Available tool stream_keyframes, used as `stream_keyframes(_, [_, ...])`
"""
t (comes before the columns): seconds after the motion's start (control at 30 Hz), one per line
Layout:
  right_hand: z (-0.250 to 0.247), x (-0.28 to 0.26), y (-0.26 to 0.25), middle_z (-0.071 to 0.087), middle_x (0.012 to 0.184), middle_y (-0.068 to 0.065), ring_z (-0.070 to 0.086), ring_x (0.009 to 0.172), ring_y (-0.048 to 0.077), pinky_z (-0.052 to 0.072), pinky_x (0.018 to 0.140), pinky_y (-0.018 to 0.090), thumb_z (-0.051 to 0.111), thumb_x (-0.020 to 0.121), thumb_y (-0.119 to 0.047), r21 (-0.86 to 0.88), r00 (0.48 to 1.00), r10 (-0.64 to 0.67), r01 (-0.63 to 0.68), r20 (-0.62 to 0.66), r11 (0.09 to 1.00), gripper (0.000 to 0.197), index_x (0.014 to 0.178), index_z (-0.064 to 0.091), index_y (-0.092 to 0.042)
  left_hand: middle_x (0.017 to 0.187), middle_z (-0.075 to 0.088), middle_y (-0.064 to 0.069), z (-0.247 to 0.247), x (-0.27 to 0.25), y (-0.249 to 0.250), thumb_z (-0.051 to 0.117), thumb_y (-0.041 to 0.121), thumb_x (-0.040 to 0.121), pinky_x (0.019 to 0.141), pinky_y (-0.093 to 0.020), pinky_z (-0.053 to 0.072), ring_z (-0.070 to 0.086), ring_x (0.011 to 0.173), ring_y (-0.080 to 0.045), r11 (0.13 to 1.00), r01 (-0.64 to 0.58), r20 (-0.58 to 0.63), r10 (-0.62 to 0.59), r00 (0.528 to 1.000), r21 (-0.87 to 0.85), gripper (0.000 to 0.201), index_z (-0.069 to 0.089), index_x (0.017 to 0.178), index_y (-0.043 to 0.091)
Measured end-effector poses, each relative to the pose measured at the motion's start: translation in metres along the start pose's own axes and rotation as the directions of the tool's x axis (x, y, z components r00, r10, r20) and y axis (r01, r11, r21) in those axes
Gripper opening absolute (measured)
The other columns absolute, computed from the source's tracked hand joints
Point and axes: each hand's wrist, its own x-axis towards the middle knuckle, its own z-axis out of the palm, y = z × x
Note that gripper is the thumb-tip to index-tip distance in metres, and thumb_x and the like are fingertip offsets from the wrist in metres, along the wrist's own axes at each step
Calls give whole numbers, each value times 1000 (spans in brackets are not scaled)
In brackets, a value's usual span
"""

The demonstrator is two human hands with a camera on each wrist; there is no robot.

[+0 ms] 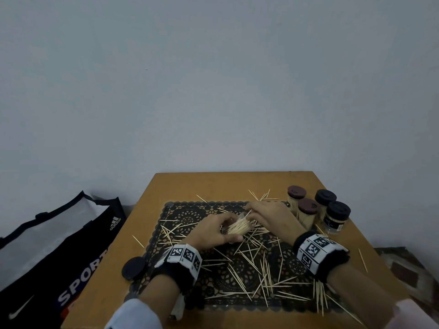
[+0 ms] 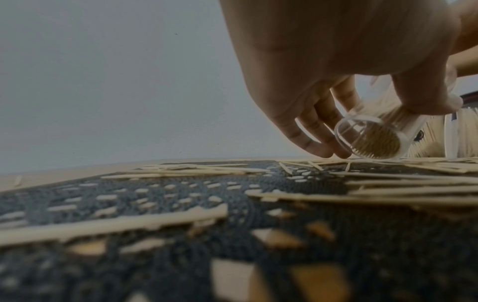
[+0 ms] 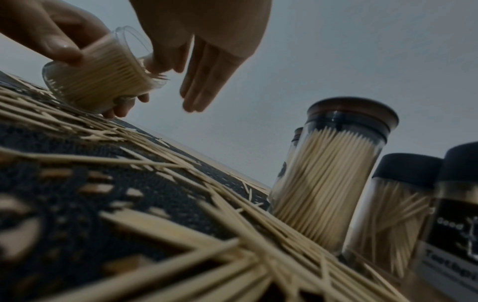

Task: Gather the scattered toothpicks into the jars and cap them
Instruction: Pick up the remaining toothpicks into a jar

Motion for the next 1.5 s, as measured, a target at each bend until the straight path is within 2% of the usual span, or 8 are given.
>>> stream_keyframes(0.13, [2,0,3,70,98,-2,68,82,16,55,71,33,57,91,-12,65,999,-36,35,4,997,16,103,67,-14,111,67,4,0,0,0,75,52,78,83,-33,54,63,95,-11,1000,-6,-5,6,1000,2,56,58,123,24])
stream_keyframes(0.37, [-4,-1,6,71,106,-1,68,85,13,56,76,23,56,84,1,39,993,-110,112,-53,993,36,114,66,-14,111,64,6,-1,0,1,72,48,82,73,-12,43,59,93,-7,1000,0,-54,-1,999,-22,54,56,126,20])
stream_keyframes(0.53, [-9,-2,4,66,118,0,65,89,16,51,70,26,55,88,0,-89,993,104,-99,48,991,53,137,52,-21,107,61,8,0,0,1,69,51,84,77,-19,52,61,90,-7,999,28,-110,-31,993,-27,56,50,125,18])
stream_keyframes(0.67, [-4,-7,13,31,155,-4,29,142,14,32,112,34,40,103,-28,-73,823,242,-239,514,968,53,153,22,-26,115,64,2,-1,-1,1,65,55,85,87,-27,54,63,97,-10,997,51,-227,-65,972,-66,59,43,127,18])
stream_keyframes(0.8, [-1,-9,16,8,162,-7,6,149,14,11,120,34,36,99,-9,-70,678,193,-204,710,976,62,155,12,-24,121,64,0,-2,0,-1,64,56,85,91,-30,54,64,102,-12,996,51,-227,-67,972,-75,64,39,131,19])
stream_keyframes(1.0, [1,-6,20,40,141,-6,38,129,14,37,105,33,50,93,-13,-55,769,186,-193,611,980,48,141,46,-19,116,65,0,-2,0,-4,63,59,84,83,-30,56,64,93,-10,998,62,-207,-56,977,21,59,42,125,21])
stream_keyframes(1.2, [-2,-3,27,63,111,-1,57,106,15,39,84,21,62,92,-18,-63,831,190,-185,523,981,21,111,71,-15,115,66,-2,-2,-1,-7,63,59,84,84,-34,56,65,94,-14,995,79,-184,-67,981,58,61,42,125,20])
stream_keyframes(1.5, [-1,-9,27,63,97,-8,61,89,13,48,71,29,52,91,-32,-248,873,195,-89,446,965,13,91,63,-25,101,66,0,-3,-1,-6,64,59,84,67,-24,47,61,81,-13,988,97,-175,-75,982,118,57,42,120,21])
